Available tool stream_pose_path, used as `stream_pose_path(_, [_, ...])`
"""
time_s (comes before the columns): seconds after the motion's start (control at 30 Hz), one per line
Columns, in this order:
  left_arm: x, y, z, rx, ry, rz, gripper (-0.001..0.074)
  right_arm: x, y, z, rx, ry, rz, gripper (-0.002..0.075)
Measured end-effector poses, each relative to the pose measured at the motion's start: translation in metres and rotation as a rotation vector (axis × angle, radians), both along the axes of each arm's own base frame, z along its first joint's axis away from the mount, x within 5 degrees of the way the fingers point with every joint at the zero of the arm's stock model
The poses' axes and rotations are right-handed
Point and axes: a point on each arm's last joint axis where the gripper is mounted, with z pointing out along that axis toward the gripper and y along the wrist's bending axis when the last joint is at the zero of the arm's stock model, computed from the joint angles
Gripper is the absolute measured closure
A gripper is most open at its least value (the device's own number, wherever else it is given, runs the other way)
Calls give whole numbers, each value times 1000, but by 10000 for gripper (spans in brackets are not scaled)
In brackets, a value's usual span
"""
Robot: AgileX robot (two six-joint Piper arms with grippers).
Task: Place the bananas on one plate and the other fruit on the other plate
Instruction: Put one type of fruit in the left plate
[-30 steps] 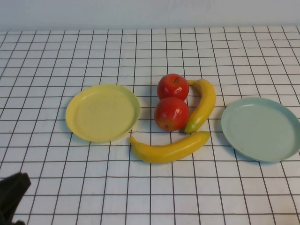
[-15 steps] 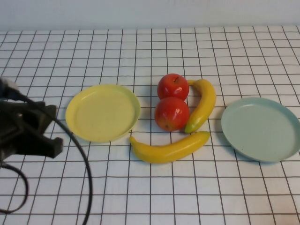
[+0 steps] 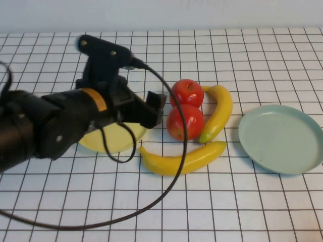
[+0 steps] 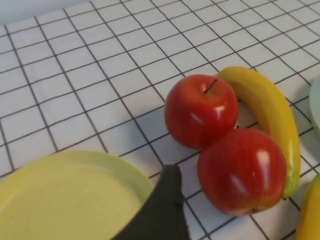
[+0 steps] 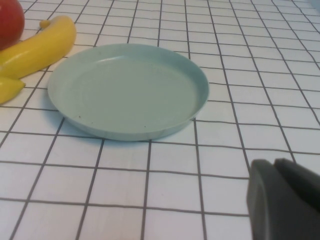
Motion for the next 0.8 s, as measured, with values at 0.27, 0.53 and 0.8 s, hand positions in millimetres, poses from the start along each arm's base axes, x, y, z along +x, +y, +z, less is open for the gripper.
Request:
stream_pose_path(0.27, [36,-64,-31,84,77,-88,72,0,0,0,0,0,0,741])
stream_pose_path(0.53, [68,-97,-70,214,219,-94,72,0,0,0,0,0,0,741])
stream_pose_path(0.8, [83,-109,-77,237,219,-95,72,0,0,0,0,0,0,741])
